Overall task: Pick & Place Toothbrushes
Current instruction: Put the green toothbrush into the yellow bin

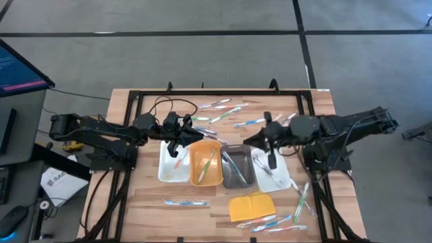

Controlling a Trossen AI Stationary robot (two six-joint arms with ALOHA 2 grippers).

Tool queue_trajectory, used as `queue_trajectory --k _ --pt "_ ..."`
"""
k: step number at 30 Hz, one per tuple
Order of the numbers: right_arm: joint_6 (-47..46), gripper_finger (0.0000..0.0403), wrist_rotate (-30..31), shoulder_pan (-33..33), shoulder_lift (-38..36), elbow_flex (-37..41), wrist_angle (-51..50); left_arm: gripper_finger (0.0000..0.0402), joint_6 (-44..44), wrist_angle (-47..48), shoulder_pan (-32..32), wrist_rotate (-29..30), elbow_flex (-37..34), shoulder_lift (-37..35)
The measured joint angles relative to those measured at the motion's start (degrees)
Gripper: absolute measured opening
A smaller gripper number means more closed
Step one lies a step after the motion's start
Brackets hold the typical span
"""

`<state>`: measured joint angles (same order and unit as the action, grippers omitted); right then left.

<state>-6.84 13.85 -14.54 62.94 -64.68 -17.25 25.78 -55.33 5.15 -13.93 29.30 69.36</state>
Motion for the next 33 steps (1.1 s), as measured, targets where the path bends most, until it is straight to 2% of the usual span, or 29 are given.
queue_trajectory --k 6,13,25,33 --pt "5.6 0.0002 -0.2 2.6 -5.4 10.0 16.2 0.0044 -0.8 0.0 0.0 0.1 0.0 0.0" --pt "17.2 0.0002 -0.4 5.6 -6.0 17.3 32.7 0.0044 -7.3 0.0 0.1 0.1 0.0 0.0" --pt "17.5 0.0002 -0.3 7.3 -5.0 17.3 32.3 0.0044 -9.5 0.3 2.9 0.2 0.0 0.0" --pt "16.3 0.0001 -0.2 12.5 -6.2 17.3 26.1 0.0044 -9.5 1.2 2.4 0.9 0.0 0.0"
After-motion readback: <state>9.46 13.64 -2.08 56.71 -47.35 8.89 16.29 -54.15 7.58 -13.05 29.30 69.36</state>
